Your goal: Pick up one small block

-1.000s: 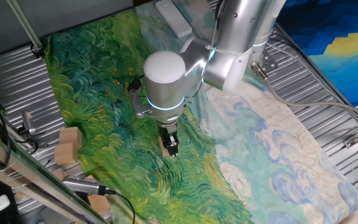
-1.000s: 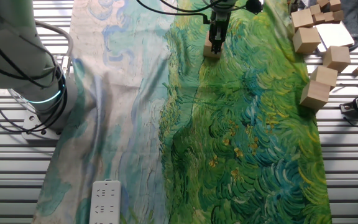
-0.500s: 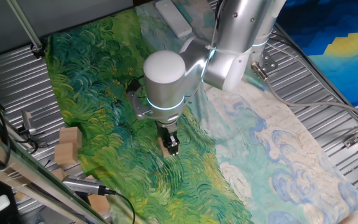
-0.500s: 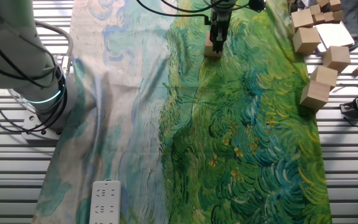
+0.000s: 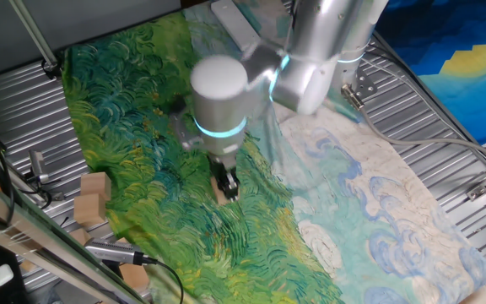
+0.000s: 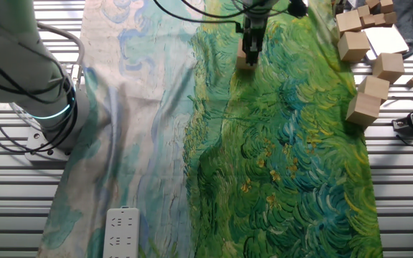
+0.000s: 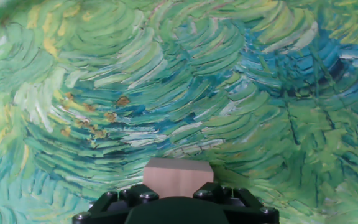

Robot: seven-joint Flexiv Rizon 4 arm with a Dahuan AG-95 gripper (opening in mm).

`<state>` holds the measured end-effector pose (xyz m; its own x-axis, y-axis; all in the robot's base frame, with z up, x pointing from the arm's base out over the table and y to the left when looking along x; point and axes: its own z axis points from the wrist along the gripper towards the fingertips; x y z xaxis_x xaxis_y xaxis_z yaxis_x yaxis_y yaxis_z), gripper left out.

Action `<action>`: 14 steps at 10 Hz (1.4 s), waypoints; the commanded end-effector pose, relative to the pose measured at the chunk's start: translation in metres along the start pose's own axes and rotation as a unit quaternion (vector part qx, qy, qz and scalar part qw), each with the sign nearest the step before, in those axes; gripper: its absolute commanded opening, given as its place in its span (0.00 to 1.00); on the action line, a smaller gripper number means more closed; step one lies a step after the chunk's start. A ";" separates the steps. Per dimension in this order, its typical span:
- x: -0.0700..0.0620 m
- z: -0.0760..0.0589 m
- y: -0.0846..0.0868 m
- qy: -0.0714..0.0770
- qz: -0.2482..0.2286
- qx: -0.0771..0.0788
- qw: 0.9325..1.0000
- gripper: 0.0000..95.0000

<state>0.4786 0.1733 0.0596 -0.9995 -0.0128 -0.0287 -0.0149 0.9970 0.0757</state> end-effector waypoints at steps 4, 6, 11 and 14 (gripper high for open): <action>-0.012 -0.054 -0.058 0.019 -0.060 -0.002 0.998 0.00; -0.019 -0.071 -0.077 0.026 -0.077 -0.001 0.997 0.00; -0.022 -0.073 -0.077 0.029 -0.077 0.000 0.997 0.00; -0.022 -0.073 -0.077 0.029 -0.072 0.004 0.997 0.00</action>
<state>0.5003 0.0910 0.1268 -0.9870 -0.1592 0.0198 -0.1576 0.9853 0.0652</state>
